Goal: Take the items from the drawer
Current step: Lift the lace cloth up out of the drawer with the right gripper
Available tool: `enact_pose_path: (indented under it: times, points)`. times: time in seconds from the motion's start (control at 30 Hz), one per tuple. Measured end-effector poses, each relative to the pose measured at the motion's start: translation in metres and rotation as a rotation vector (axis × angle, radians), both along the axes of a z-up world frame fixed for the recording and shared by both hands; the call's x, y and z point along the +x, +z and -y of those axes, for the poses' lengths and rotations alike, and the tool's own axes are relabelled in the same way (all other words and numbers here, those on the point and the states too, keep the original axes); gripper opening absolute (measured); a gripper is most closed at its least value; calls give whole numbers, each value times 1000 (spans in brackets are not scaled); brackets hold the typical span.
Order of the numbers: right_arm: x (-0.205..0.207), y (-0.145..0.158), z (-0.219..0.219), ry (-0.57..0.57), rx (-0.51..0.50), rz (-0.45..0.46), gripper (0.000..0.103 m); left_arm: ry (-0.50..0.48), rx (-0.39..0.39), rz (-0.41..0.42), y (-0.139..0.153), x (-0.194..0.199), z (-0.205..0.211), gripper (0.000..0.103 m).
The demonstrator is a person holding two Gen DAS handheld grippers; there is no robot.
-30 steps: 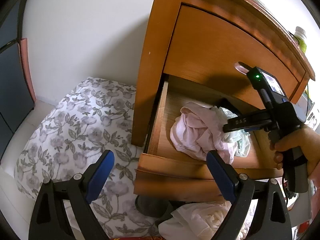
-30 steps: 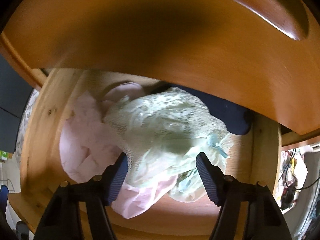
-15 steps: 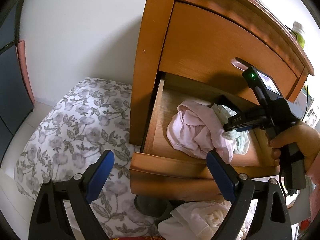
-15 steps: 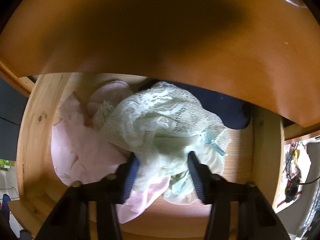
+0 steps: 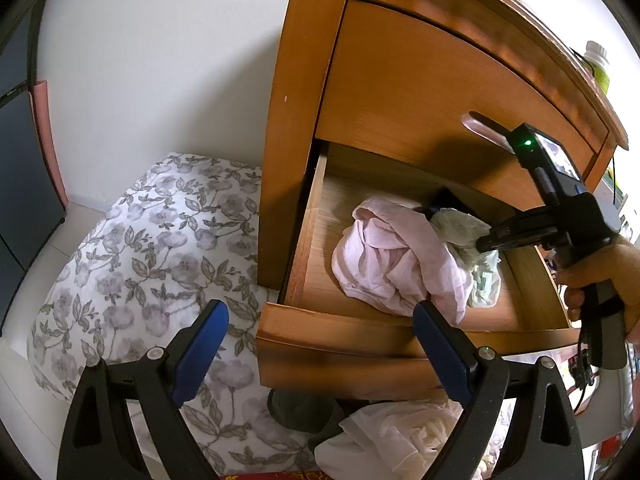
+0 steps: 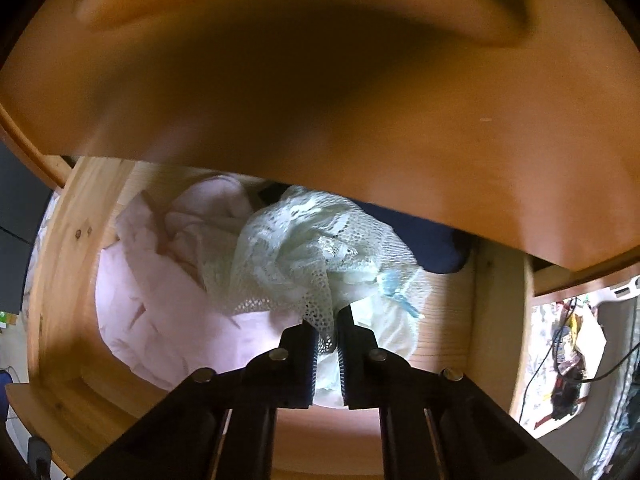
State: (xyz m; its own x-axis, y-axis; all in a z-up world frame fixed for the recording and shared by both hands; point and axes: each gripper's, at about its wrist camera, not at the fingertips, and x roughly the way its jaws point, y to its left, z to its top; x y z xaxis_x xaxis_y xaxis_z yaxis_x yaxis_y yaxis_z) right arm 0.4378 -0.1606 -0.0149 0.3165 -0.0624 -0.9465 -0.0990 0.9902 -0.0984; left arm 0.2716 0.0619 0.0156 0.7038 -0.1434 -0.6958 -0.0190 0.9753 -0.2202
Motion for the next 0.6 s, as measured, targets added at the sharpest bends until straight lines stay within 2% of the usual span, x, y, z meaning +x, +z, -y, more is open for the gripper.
enact_pose_path:
  times: [0.3, 0.6]
  points:
    - [-13, 27, 17, -34, 5, 49, 9, -4, 6, 13, 5, -3, 4, 94]
    - [-49, 69, 27, -24, 20, 140, 8, -23, 26, 38, 15, -16, 15, 94]
